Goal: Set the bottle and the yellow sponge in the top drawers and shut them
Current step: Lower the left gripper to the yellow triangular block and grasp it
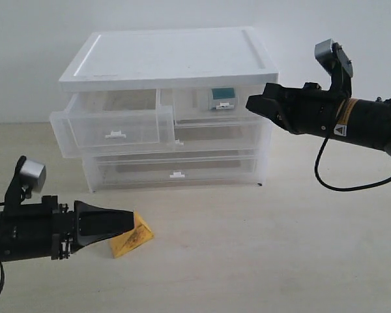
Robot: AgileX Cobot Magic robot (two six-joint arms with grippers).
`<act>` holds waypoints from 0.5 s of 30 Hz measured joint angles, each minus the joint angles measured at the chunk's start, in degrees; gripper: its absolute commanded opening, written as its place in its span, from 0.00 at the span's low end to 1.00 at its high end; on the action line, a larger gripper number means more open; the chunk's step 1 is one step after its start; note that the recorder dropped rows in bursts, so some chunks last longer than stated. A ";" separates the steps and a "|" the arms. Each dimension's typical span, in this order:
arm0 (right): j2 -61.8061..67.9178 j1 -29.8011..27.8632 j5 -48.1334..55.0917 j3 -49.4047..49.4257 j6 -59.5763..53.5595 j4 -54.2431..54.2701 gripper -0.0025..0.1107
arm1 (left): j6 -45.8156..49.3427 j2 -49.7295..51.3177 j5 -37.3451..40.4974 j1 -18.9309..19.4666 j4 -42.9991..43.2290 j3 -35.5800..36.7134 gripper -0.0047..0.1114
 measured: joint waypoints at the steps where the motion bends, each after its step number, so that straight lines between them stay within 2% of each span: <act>1: 0.00 0.00 0.00 0.00 0.00 0.00 0.02 | 0.40 0.00 0.56 0.00 -0.10 -0.29 0.58; 9: 0.00 0.00 0.00 0.00 0.00 0.00 0.02 | 3.80 0.00 12.54 0.00 3.64 -5.30 0.58; 15: 0.00 0.00 0.00 0.00 -0.10 0.00 0.02 | 17.77 0.00 16.63 0.00 3.29 -7.01 0.58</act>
